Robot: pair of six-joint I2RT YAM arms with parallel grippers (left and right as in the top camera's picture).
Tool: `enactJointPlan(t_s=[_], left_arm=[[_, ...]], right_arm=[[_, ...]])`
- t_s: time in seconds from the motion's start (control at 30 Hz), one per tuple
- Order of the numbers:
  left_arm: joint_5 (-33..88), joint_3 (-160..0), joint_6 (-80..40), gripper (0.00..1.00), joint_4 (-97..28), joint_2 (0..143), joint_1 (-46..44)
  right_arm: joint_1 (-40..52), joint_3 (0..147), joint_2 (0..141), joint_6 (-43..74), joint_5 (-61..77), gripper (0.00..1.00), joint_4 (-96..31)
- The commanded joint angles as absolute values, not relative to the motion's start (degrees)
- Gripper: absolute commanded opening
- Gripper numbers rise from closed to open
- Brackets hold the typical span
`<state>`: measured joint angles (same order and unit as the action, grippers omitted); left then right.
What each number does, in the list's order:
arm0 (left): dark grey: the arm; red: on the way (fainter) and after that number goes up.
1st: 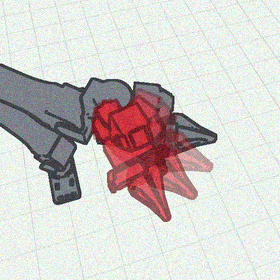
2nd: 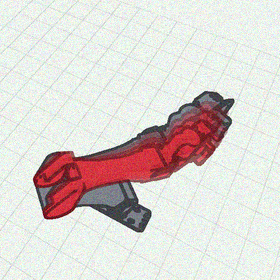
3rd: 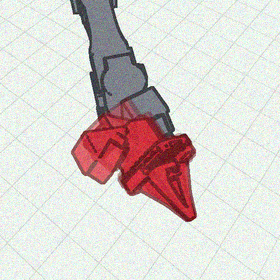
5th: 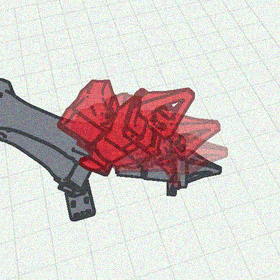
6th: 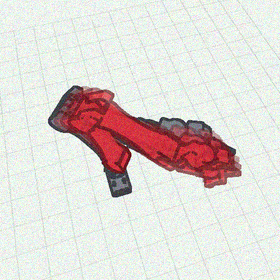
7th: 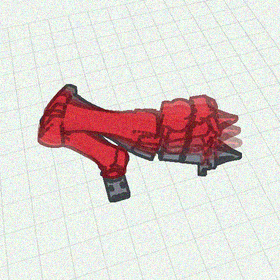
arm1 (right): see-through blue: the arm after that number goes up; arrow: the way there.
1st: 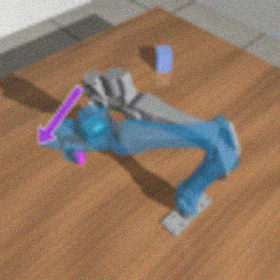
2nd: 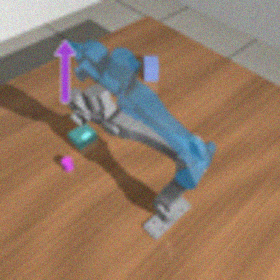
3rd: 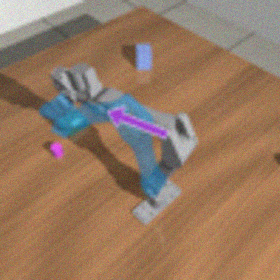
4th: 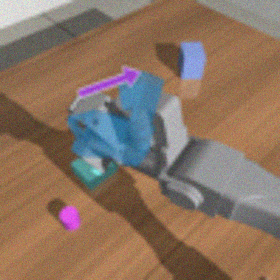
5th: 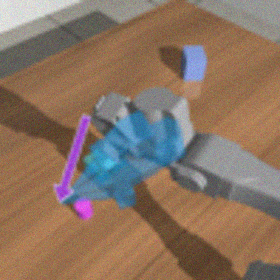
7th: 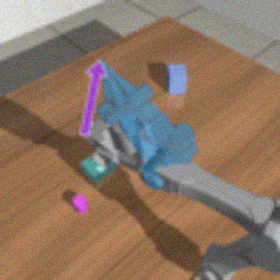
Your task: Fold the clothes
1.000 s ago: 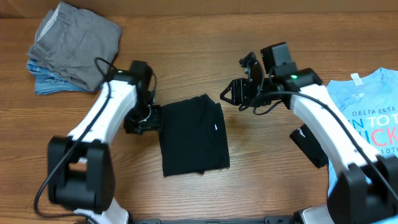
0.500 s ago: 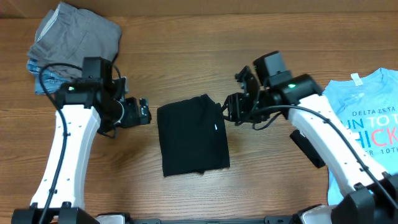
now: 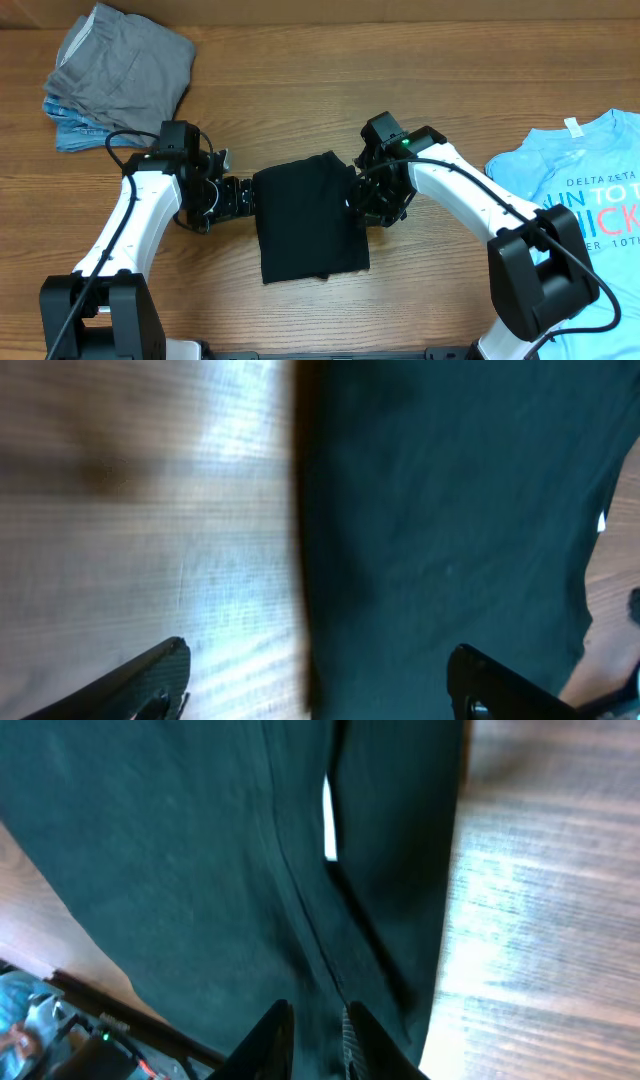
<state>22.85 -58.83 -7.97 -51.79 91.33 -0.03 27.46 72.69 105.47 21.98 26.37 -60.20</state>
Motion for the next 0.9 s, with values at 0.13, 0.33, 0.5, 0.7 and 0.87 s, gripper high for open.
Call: enactJointPlan(t_s=[0.13, 0.33, 0.5, 0.7, 0.87], left_arm=[[27.05, -59.09, 1.39, 0.76, -50.46, 91.37, -0.78], [27.07, -60.66, 1.76, 0.74, -50.52, 91.37, -0.78], [27.07, -62.67, 1.74, 0.73, -52.23, 91.37, -0.78], [27.05, -63.44, 1.76, 0.73, -53.91, 91.37, -0.78], [27.05, -63.51, 1.74, 0.76, -54.17, 91.37, -0.78]], right_arm=[[27.81, 72.69, 105.25, 22.59, 31.00, 0.30, -69.23], [31.18, 70.52, 105.47, 24.43, 30.57, 0.30, -62.78], [32.40, 65.91, 105.58, 27.35, 30.30, 0.29, -54.57], [31.24, 58.96, 106.24, 28.75, 23.97, 0.19, -51.70], [28.82, 54.13, 106.54, 28.49, 21.26, 0.17, -46.68]])
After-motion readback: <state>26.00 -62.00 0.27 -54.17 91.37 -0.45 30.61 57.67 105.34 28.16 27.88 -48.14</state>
